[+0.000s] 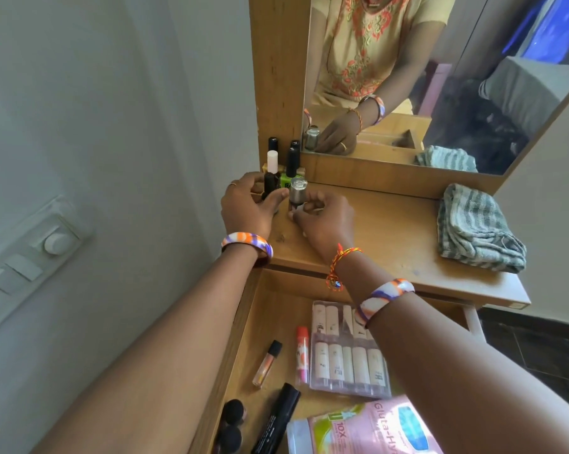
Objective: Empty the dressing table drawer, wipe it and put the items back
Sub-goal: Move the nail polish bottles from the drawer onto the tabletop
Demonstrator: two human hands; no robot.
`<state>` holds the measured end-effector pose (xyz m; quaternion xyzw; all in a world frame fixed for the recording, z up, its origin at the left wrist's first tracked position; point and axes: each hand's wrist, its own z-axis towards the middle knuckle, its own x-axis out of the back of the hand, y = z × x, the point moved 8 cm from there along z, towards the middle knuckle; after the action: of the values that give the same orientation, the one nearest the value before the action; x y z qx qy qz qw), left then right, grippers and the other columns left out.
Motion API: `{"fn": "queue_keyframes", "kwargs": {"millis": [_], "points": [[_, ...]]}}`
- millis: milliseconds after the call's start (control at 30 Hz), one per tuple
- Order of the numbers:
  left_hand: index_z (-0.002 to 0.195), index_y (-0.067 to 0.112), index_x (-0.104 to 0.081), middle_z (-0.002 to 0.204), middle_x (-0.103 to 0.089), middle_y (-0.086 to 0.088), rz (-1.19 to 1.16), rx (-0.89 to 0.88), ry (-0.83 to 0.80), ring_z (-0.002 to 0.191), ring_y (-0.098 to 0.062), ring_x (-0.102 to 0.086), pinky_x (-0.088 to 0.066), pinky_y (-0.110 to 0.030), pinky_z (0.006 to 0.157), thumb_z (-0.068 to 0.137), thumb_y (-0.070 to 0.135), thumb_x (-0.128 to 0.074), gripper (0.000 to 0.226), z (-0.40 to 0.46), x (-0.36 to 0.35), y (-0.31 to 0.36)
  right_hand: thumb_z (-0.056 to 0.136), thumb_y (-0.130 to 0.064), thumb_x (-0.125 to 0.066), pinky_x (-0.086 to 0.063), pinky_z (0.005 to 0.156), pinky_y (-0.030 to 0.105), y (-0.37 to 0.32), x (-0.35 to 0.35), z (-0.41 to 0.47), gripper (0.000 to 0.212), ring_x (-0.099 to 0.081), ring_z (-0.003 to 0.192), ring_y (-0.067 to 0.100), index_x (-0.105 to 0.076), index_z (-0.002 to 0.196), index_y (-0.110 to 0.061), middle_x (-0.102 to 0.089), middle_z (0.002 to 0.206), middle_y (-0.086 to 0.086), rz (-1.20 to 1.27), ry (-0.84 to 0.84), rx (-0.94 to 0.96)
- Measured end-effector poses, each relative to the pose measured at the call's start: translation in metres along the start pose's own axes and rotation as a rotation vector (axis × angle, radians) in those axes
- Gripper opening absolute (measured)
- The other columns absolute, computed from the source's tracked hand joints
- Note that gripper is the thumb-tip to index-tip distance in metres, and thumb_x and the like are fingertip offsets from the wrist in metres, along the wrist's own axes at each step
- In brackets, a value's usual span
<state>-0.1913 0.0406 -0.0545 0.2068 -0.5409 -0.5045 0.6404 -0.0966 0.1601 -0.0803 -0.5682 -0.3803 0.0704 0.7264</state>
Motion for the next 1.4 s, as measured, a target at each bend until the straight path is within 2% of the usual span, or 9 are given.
{"fn": "queue_keyframes", "kwargs": {"millis": [333, 500, 667, 800, 900, 1033, 1100, 1200, 1400], "points": [[0.091, -0.003, -0.067, 0.094, -0.068, -0.015, -0.096, 0.059, 0.0, 0.078, -0.012, -0.053, -0.035, -0.003, 0.058, 0.082, 0.021, -0.07, 0.026, 0.009, -0.01, -0.011, 0.079, -0.02, -0.072, -0.054, 0.069, 0.03, -0.003, -0.004, 0.014, 0.015, -0.059, 0.077, 0.012, -0.058, 0.084, -0.024, -0.057, 0.078, -0.009, -0.018, 0.072, 0.019], [0.091, -0.002, -0.069, 0.099, -0.068, -0.016, -0.111, 0.086, 0.024, 0.084, -0.014, -0.054, -0.041, -0.015, 0.068, 0.079, 0.024, -0.073, 0.029, 0.004, -0.004, -0.009, 0.075, -0.019, -0.075, -0.055, 0.071, 0.031, -0.003, -0.001, 0.009, 0.018, -0.061, 0.081, 0.016, -0.059, 0.082, -0.022, -0.06, 0.083, -0.005, 0.012, 0.087, 0.011], [0.087, 0.003, -0.067, 0.099, -0.063, -0.009, -0.064, 0.097, 0.032, 0.085, -0.012, -0.051, -0.039, -0.02, 0.071, 0.077, 0.026, -0.075, 0.026, -0.014, 0.016, -0.006, 0.072, -0.014, -0.078, -0.05, 0.068, 0.024, 0.002, 0.004, -0.01, 0.028, -0.055, 0.07, 0.01, -0.053, 0.065, -0.027, -0.055, 0.066, -0.01, 0.063, 0.021, -0.027], [0.082, 0.016, -0.055, 0.074, -0.055, 0.006, -0.036, 0.01, -0.229, 0.065, -0.006, -0.051, -0.041, -0.011, 0.057, 0.077, 0.024, -0.075, 0.022, -0.042, 0.027, 0.009, 0.074, -0.009, -0.076, -0.043, 0.049, 0.013, 0.001, 0.0, -0.042, 0.026, -0.052, 0.057, 0.006, -0.056, 0.065, -0.024, -0.058, 0.064, -0.005, 0.092, -0.187, -0.019], [0.074, 0.017, -0.056, 0.075, -0.067, -0.002, 0.158, 0.024, -0.752, 0.061, -0.012, -0.06, -0.049, -0.022, 0.059, 0.074, 0.028, -0.077, 0.023, -0.076, 0.018, 0.013, 0.071, -0.006, -0.077, -0.043, 0.049, 0.017, -0.005, -0.002, -0.08, 0.025, -0.051, 0.055, 0.008, -0.058, 0.065, -0.022, -0.06, 0.065, -0.002, -0.008, -0.382, 0.085], [0.086, 0.006, -0.068, 0.066, -0.068, -0.001, 0.703, -0.035, -1.274, 0.055, -0.012, -0.062, -0.05, -0.023, 0.058, 0.069, 0.042, -0.078, 0.041, -0.143, 0.026, 0.004, 0.072, -0.008, -0.075, -0.04, 0.048, 0.002, 0.01, -0.023, -0.145, 0.015, -0.053, 0.056, -0.002, -0.069, 0.084, -0.015, -0.066, 0.074, -0.006, -0.46, -0.682, 0.219], [0.097, 0.003, -0.067, 0.074, -0.062, 0.0, 0.965, -0.186, -1.329, 0.071, -0.02, -0.065, -0.052, -0.028, 0.066, 0.072, 0.044, -0.075, 0.048, -0.173, 0.03, 0.005, 0.074, -0.007, -0.074, -0.038, 0.048, 0.0, 0.021, -0.036, -0.173, 0.022, -0.054, 0.061, 0.0, -0.07, 0.095, -0.009, -0.07, 0.084, -0.003, -0.538, -0.804, 0.25], [0.11, 0.002, -0.062, 0.084, -0.052, -0.005, 1.162, -0.361, -1.215, 0.1, -0.026, -0.065, -0.053, -0.033, 0.083, 0.086, 0.029, -0.064, 0.037, -0.203, 0.03, 0.005, 0.076, -0.01, -0.074, -0.036, 0.045, 0.003, 0.03, -0.043, -0.194, 0.023, -0.047, 0.055, -0.003, -0.068, 0.098, -0.005, -0.057, 0.067, -0.016, -0.554, -0.846, 0.239], [0.12, 0.004, -0.055, 0.099, -0.057, -0.011, 1.342, -0.441, -1.143, 0.097, -0.022, -0.061, -0.05, -0.028, 0.085, 0.093, 0.017, -0.051, 0.031, -0.227, 0.031, -0.011, 0.076, -0.01, -0.074, -0.047, 0.07, 0.018, 0.031, -0.045, -0.201, 0.028, -0.059, 0.079, 0.011, -0.067, 0.103, -0.006, -0.07, 0.096, 0.005, -0.524, -0.82, 0.291]]}}
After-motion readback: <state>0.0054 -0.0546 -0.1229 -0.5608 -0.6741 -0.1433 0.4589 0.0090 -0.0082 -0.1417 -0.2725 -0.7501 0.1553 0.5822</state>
